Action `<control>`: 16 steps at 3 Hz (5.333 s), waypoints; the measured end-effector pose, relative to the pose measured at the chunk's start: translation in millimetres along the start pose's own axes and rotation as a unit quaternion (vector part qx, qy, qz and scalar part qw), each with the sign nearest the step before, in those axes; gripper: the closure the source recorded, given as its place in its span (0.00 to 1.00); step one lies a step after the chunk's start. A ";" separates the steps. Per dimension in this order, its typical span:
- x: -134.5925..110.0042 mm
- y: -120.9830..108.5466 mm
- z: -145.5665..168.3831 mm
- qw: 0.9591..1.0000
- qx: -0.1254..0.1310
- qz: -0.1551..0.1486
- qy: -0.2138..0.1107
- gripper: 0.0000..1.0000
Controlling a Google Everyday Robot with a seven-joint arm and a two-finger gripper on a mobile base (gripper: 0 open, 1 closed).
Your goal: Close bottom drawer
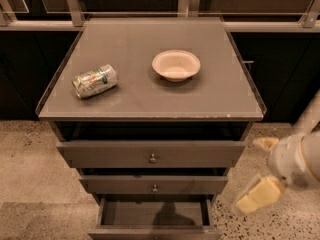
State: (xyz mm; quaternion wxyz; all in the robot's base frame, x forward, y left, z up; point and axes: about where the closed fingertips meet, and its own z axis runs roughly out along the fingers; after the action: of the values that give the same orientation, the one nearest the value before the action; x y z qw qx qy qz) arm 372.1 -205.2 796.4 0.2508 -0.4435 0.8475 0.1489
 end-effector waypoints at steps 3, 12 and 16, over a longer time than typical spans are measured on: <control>62.7 1.0 51.1 0.996 -0.019 0.089 -0.009 0.00; 251.9 6.0 275.6 0.905 -0.231 0.355 0.035 1.00; 292.0 -43.0 353.6 0.866 -0.252 0.431 0.001 1.00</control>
Offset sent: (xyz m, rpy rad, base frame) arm -0.0209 -0.0027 -0.0349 0.0401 0.0349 -0.0564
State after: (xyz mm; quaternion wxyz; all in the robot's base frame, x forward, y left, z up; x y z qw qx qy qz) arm 370.9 -259.1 338.9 0.0407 -0.0819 0.8882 0.4503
